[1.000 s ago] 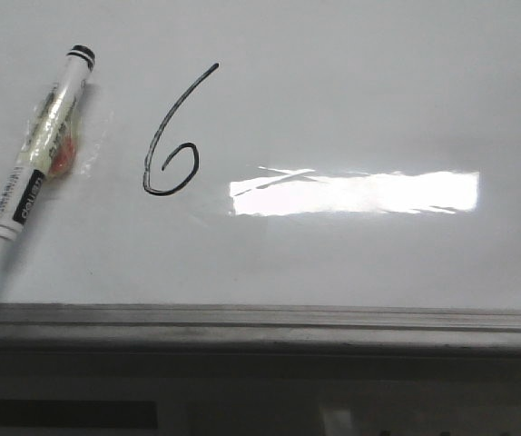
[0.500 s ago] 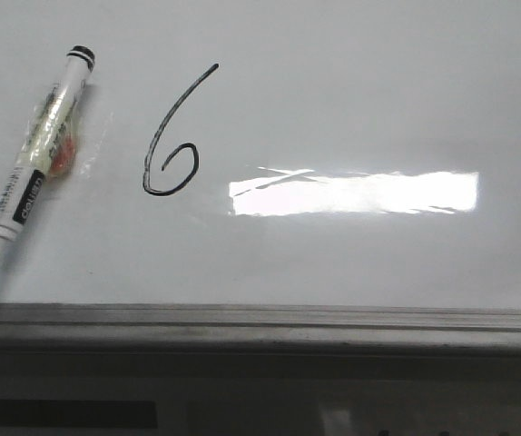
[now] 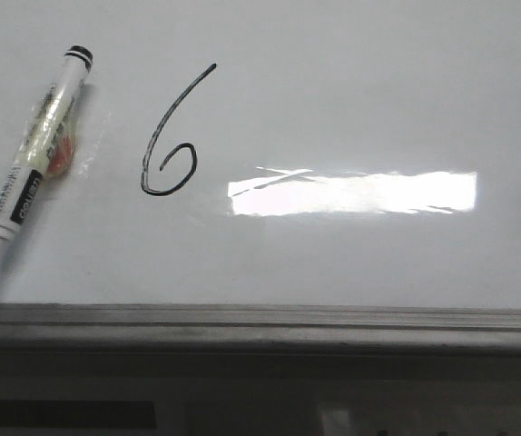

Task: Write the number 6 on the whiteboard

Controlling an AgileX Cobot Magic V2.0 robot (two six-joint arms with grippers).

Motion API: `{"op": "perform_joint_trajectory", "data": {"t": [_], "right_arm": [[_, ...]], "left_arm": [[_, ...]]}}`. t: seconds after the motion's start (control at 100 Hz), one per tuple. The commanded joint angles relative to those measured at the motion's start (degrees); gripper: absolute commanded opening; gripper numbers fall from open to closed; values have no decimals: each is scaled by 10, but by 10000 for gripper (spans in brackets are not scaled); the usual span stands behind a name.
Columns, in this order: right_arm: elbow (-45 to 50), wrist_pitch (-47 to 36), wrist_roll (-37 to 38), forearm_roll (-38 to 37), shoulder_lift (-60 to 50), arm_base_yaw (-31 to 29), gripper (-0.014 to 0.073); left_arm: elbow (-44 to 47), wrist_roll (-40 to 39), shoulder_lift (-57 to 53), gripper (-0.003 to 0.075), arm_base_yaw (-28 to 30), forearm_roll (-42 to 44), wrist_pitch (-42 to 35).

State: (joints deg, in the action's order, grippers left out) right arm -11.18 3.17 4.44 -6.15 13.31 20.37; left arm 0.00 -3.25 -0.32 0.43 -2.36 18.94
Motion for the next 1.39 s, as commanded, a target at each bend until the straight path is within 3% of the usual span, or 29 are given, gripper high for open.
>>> {"op": "perform_joint_trajectory", "data": {"t": [0.0,0.13,0.21,0.36,0.45,0.63,0.83,1.38], "right_arm": [[-13,-51,-5,-5,3,-84,-64],[1,-58,-5,-3,3,-177,-64],[37,-118,-3,3,3,-240,-64],[100,-167,17,3,-15,-304,-64],[129,-160,18,3,-48,-311,-64],[127,16,17,-7,-154,-311,-64],[127,146,15,-2,-149,-309,-64],[127,146,15,-2,-149,-309,-64]], "left_arm": [[14,-1,-16,-20,1,-7,-31],[14,-1,-16,-20,1,-7,-31],[14,-1,-16,-20,1,-7,-31],[14,-1,-16,-20,1,-7,-31],[14,-1,-16,-20,1,-7,-31],[14,-1,-16,-20,1,-7,-31],[14,-1,-16,-20,1,-7,-31],[14,-1,-16,-20,1,-7,-31]]}}
